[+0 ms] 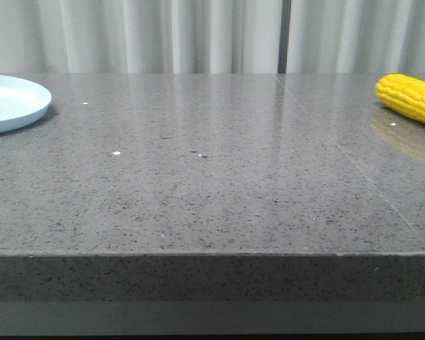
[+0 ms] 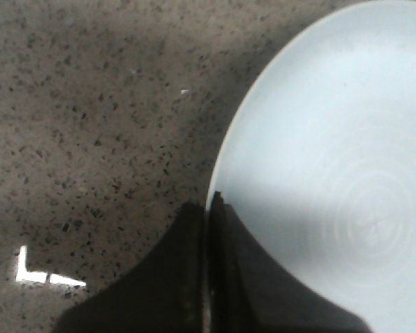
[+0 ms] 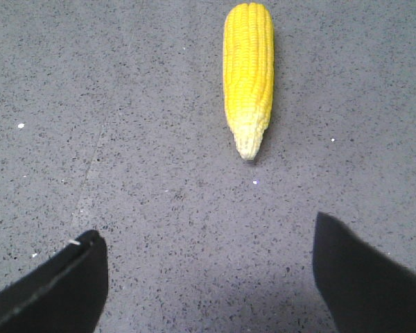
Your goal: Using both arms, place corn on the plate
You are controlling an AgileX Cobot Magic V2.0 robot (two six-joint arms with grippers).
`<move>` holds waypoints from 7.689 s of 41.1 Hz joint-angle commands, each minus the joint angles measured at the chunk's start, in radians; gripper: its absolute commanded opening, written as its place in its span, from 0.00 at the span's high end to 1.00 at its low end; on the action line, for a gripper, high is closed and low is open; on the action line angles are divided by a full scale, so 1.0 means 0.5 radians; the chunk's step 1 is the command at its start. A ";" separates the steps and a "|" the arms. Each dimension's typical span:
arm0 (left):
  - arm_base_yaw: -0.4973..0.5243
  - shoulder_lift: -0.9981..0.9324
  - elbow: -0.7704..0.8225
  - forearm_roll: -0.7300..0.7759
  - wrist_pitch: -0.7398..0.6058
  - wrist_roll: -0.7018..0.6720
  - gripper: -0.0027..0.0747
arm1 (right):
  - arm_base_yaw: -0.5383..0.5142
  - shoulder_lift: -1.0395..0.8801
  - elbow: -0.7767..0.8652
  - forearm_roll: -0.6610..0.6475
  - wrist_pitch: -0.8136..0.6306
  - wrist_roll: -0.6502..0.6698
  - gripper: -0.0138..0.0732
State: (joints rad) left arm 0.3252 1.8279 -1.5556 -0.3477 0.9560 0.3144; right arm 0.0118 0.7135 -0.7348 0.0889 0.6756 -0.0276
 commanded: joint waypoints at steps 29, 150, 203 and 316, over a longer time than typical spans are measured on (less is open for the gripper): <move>-0.985 -0.032 -0.420 -0.154 0.293 0.004 0.99 | -0.015 0.010 -0.069 0.013 -0.144 -0.022 0.12; -1.831 -2.254 1.248 1.012 -0.066 -0.756 0.45 | -0.027 0.150 -0.125 0.020 -0.106 -0.015 0.12; -1.831 -2.254 1.248 1.012 -0.066 -0.756 0.45 | -0.193 2.218 -1.803 0.073 0.322 -0.210 0.10; -1.831 -2.254 1.248 1.012 -0.066 -0.756 0.45 | 1.013 1.762 -1.741 -0.090 0.374 0.122 0.09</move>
State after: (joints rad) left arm -0.5828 0.7017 -0.9067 0.1503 0.9882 -0.0534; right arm 0.5204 1.7272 -1.6479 0.1045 0.8953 0.0736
